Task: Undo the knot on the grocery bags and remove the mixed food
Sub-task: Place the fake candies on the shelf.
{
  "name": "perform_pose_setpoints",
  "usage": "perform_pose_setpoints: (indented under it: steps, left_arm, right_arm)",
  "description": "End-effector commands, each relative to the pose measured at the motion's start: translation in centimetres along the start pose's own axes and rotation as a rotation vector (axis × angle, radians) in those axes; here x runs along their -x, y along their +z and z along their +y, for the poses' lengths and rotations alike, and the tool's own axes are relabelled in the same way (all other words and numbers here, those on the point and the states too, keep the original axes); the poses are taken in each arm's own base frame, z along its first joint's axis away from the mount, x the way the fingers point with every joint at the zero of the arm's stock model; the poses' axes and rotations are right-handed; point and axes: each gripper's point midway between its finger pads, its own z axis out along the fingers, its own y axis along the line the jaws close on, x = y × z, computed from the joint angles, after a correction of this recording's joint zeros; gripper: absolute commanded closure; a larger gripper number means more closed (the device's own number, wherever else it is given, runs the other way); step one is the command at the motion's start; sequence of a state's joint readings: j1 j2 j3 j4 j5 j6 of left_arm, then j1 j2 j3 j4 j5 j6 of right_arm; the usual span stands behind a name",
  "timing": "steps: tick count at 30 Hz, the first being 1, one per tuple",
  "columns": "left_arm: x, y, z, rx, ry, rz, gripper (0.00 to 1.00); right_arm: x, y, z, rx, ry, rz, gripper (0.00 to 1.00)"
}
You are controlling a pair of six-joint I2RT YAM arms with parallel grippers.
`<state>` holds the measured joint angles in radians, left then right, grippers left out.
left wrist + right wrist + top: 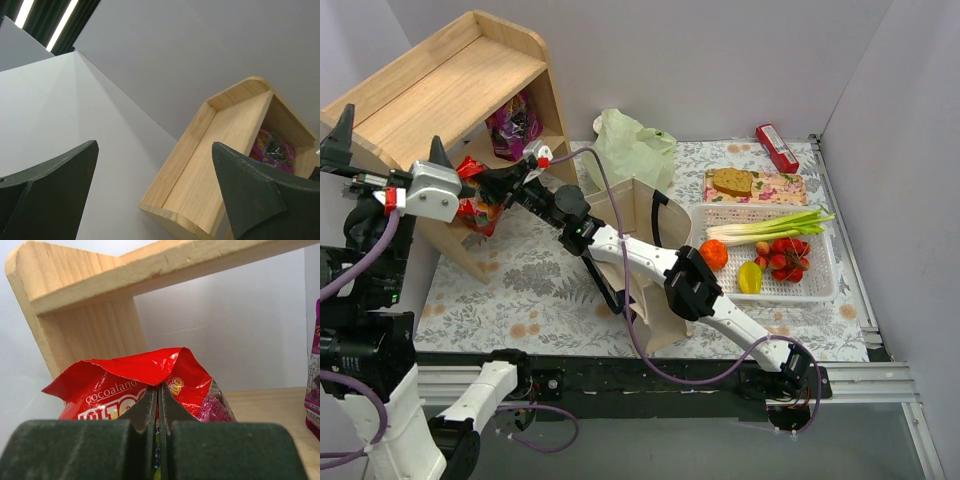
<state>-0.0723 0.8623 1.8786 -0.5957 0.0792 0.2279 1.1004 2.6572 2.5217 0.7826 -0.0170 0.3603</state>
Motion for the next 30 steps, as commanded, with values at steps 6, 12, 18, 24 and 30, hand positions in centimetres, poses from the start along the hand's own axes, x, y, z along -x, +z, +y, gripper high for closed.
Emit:
perform_pose_setpoints:
  steps: [6,12,18,24,30]
  left_arm:
    - [-3.0,-2.2,-7.3,-0.247,-0.152,0.089,0.02]
    - [-5.0,-5.7,-8.5,-0.278,-0.397,0.335,0.07]
    - [-9.2,-4.6,-12.7,-0.433,-0.457,0.616,0.14]
    - [-11.6,-3.9,-17.3,-0.567,-0.515,0.705,0.24]
    - [-14.5,-1.8,-19.4,-0.484,-0.562,0.743,0.28]
  right_arm:
    - [10.0,1.1,-0.6,0.0,-0.069,-0.187,0.99]
    - [9.7,0.2,-3.6,-0.023,-0.08,-0.1,0.99]
    - [9.3,-0.3,-5.4,-0.051,-0.041,-0.079,0.99]
    - [9.6,-0.5,-5.5,-0.026,-0.032,-0.077,0.99]
    - [9.3,-0.7,-5.3,-0.001,-0.037,-0.059,0.99]
